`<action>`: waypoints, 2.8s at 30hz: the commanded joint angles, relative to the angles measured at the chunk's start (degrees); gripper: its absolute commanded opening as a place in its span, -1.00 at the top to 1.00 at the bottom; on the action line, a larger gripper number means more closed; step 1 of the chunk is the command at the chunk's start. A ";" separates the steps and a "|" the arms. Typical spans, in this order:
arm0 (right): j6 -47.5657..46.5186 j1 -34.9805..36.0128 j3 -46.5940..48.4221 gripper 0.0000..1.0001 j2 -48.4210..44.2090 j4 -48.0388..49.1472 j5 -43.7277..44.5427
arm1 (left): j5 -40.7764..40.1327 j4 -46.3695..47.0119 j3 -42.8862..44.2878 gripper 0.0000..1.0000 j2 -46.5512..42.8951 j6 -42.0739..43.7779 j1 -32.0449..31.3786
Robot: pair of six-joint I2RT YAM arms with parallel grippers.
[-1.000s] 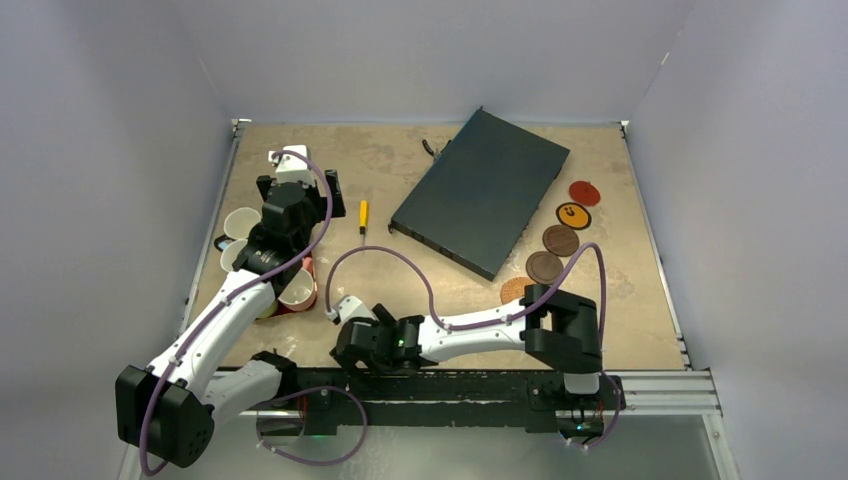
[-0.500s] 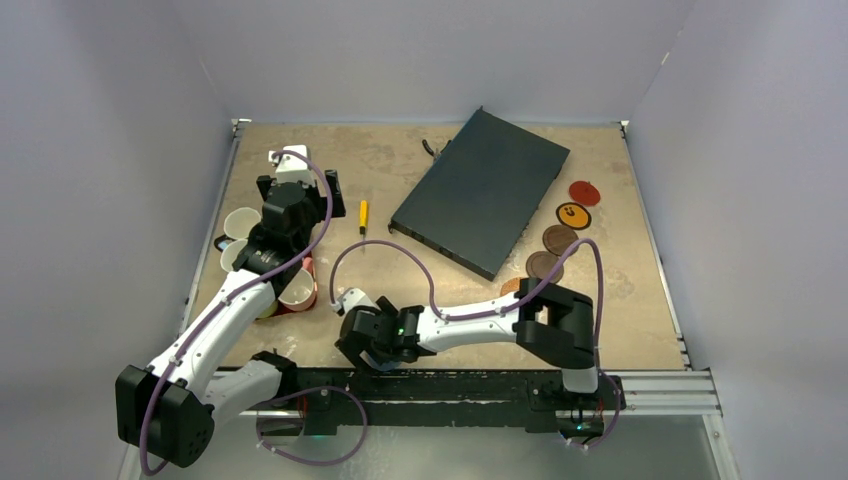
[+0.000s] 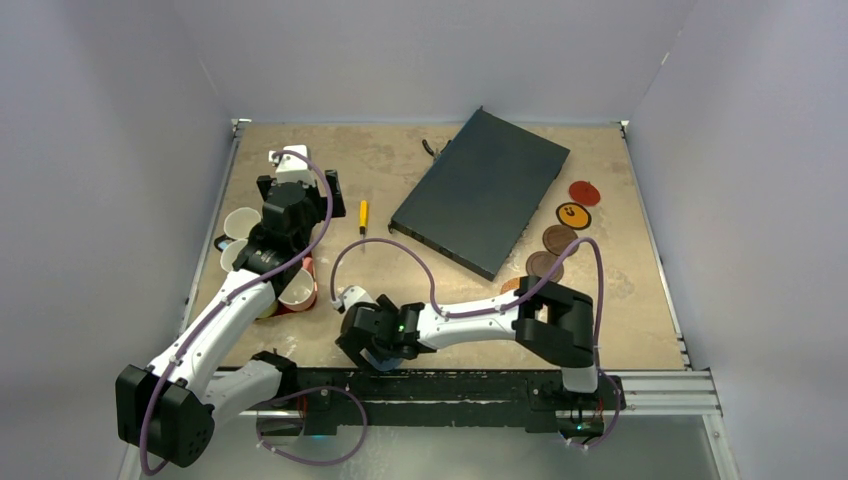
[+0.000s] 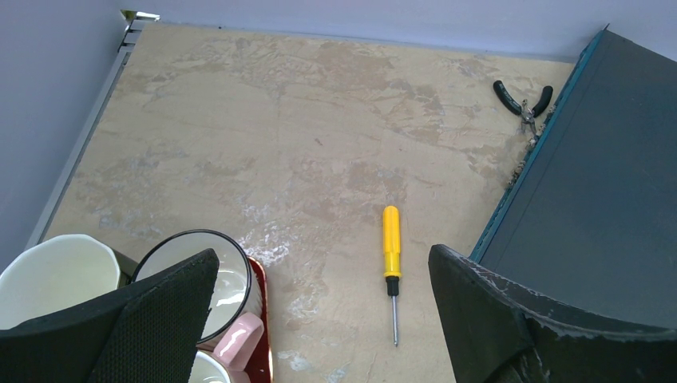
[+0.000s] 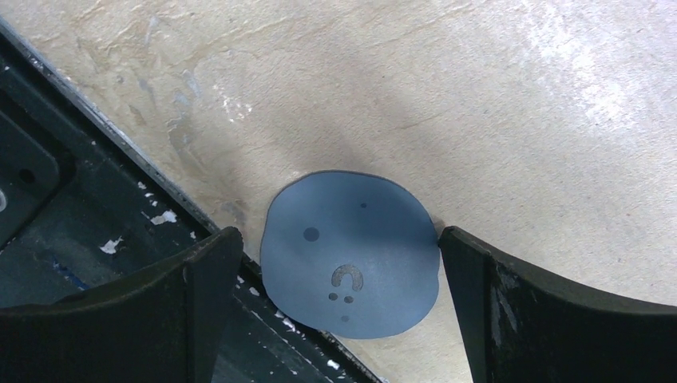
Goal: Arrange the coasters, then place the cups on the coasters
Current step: Move the coaster to the center of the board.
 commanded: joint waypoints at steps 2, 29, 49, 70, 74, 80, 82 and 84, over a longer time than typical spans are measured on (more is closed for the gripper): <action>-0.31 -1.10 -0.79 -0.96 1.64 -2.57 -0.08 | -0.17 1.12 0.87 -0.99 0.07 -0.39 -0.29; 13.00 -2.61 -11.70 -0.78 -6.13 -18.93 6.77 | 0.21 1.13 0.83 -0.99 -0.53 -0.65 -0.29; 19.12 -11.86 -20.23 -0.86 -22.69 -21.30 8.17 | 0.77 1.39 0.57 -0.99 -1.10 -0.74 -0.39; 23.76 -12.82 -24.11 -0.96 -21.62 -25.00 7.37 | 0.75 1.41 0.48 -0.99 -0.30 -0.74 -0.42; 24.46 -14.94 -24.54 -0.95 -22.77 -26.59 8.60 | 0.88 1.43 0.43 -0.99 -0.29 -0.83 -0.43; 24.22 -18.18 -25.32 -0.95 -24.74 -26.89 9.49 | 0.81 1.41 0.48 -0.99 -0.25 -0.81 -0.48; 24.11 -18.76 -25.36 -0.95 -25.14 -26.81 9.45 | 0.76 1.41 0.47 -0.99 -0.20 -0.74 -0.47; 24.30 -19.20 -25.43 -0.95 -25.31 -26.87 9.64 | 0.78 1.44 0.46 -0.99 -0.19 -0.75 -0.47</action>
